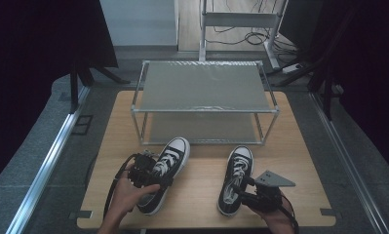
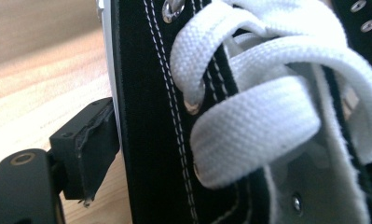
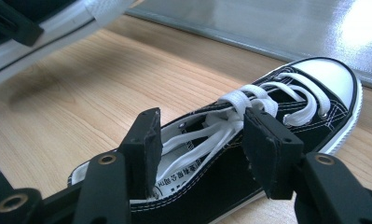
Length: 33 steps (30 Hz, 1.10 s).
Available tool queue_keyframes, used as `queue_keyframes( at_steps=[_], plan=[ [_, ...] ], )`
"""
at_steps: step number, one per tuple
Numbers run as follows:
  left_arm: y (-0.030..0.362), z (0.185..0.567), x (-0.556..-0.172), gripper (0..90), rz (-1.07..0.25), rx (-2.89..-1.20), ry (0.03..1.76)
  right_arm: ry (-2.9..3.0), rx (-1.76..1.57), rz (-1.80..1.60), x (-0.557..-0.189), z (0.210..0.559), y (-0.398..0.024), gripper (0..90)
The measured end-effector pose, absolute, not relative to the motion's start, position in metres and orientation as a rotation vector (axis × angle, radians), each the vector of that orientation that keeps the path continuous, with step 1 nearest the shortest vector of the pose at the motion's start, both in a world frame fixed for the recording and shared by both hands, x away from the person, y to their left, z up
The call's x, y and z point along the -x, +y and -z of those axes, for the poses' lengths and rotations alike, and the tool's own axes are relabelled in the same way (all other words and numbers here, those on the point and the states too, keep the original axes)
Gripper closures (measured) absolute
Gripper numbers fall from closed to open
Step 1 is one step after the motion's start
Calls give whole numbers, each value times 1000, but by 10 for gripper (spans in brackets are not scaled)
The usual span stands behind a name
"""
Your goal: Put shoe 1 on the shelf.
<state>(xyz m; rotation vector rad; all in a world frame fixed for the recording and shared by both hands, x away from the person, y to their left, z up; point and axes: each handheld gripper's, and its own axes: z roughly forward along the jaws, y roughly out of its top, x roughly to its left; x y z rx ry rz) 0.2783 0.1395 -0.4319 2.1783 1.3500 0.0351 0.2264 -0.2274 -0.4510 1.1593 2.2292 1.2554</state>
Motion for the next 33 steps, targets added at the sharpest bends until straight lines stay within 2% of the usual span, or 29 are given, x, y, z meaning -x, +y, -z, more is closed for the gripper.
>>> queue_keyframes(
  at_steps=[33],
  plan=[
    [127,371,-298,155,-65,-2160,1222,2217,-1177,-1256,-228,451,-231,473]
  ],
)
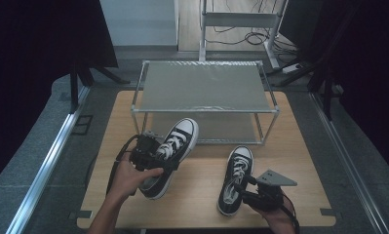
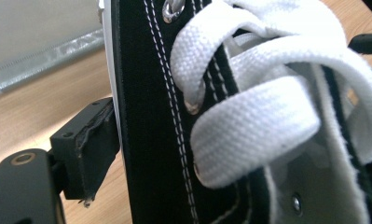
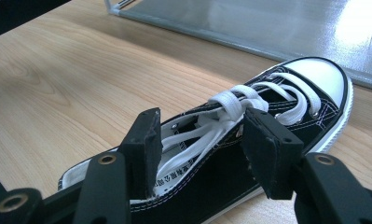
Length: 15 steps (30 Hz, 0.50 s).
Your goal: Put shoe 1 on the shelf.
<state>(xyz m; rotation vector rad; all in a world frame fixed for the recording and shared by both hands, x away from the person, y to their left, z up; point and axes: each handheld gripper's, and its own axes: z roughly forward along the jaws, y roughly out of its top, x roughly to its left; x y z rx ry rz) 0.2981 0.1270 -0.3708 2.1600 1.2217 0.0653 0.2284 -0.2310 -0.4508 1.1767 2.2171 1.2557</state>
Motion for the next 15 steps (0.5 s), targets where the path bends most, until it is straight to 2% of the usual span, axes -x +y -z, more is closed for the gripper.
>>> queue_keyframes(
  at_steps=[15],
  plan=[
    [123,346,-314,156,-64,-2143,1196,2213,-1180,-1256,-229,451,-232,473]
  ],
)
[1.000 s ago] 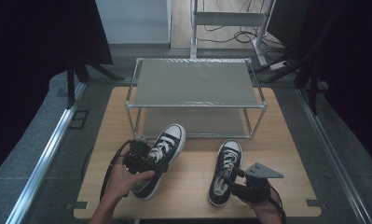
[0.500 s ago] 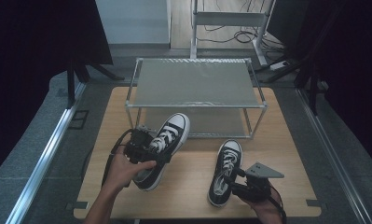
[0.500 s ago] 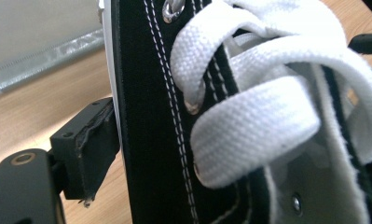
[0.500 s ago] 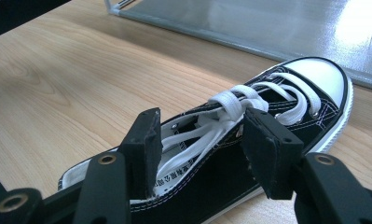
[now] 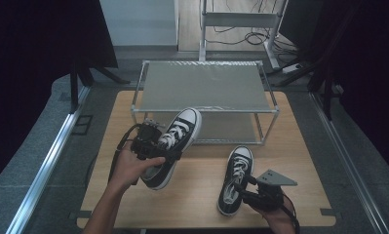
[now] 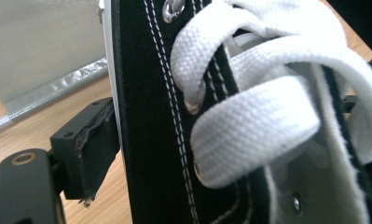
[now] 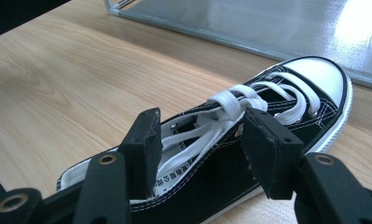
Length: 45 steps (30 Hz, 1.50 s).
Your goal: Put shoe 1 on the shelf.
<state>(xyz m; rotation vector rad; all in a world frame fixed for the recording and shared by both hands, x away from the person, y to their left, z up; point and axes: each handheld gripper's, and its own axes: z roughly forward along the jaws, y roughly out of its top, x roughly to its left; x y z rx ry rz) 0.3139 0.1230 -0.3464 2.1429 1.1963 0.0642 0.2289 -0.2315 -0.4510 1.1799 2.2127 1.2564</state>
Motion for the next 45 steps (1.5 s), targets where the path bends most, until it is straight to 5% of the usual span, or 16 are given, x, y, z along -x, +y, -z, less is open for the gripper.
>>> queue_keyframes(
  at_steps=[45],
  plan=[
    [108,288,-419,156,-73,-2076,1343,2219,-1186,-1252,-230,453,-235,473]
  ],
)
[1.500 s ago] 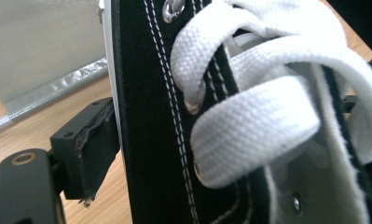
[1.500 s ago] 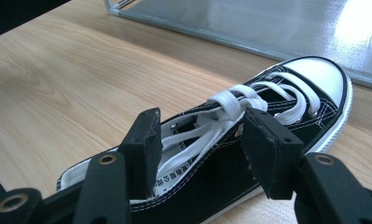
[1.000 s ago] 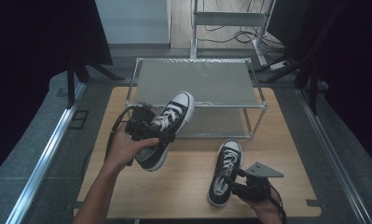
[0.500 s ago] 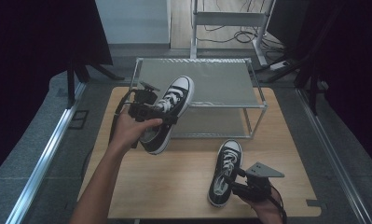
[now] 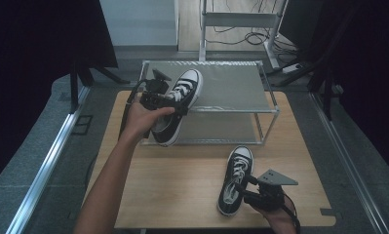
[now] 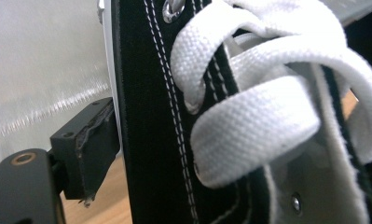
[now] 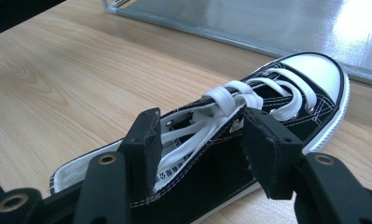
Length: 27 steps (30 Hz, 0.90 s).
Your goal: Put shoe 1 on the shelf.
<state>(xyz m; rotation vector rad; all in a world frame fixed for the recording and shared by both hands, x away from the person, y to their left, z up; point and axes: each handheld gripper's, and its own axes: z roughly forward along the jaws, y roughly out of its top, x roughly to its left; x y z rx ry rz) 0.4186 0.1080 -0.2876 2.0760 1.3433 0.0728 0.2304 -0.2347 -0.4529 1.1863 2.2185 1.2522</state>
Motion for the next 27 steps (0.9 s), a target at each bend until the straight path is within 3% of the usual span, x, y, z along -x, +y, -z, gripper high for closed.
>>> queue_keyframes(
  at_steps=[27],
  plan=[
    [65,277,-524,156,-141,-2038,1649,2223,-1189,-1265,-228,454,-235,472]
  ],
)
